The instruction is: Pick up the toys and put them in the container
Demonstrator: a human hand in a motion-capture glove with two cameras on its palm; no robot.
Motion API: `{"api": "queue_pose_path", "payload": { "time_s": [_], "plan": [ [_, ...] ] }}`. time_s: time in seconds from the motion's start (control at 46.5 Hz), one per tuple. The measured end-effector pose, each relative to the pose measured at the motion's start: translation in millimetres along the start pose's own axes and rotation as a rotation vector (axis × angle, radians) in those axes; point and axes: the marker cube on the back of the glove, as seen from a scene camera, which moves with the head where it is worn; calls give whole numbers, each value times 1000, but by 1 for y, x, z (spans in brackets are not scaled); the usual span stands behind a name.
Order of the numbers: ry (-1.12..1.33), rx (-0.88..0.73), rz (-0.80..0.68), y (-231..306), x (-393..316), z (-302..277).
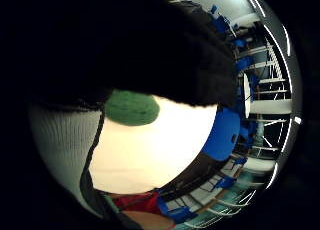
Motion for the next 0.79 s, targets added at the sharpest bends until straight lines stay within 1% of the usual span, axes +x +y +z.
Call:
{"api": "queue_pose_path", "payload": {
  "time_s": [0.086,0.193,0.365,0.516,0.666,0.795],
  "plan": [
    [8,-52,50,-4,39,30],
    [3,-106,79,-8,65,61],
    [29,-271,106,-12,78,102],
    [49,-371,117,-11,78,131],
    [111,-303,114,-9,73,131],
    [146,-159,100,-8,67,119]
  ]
}}
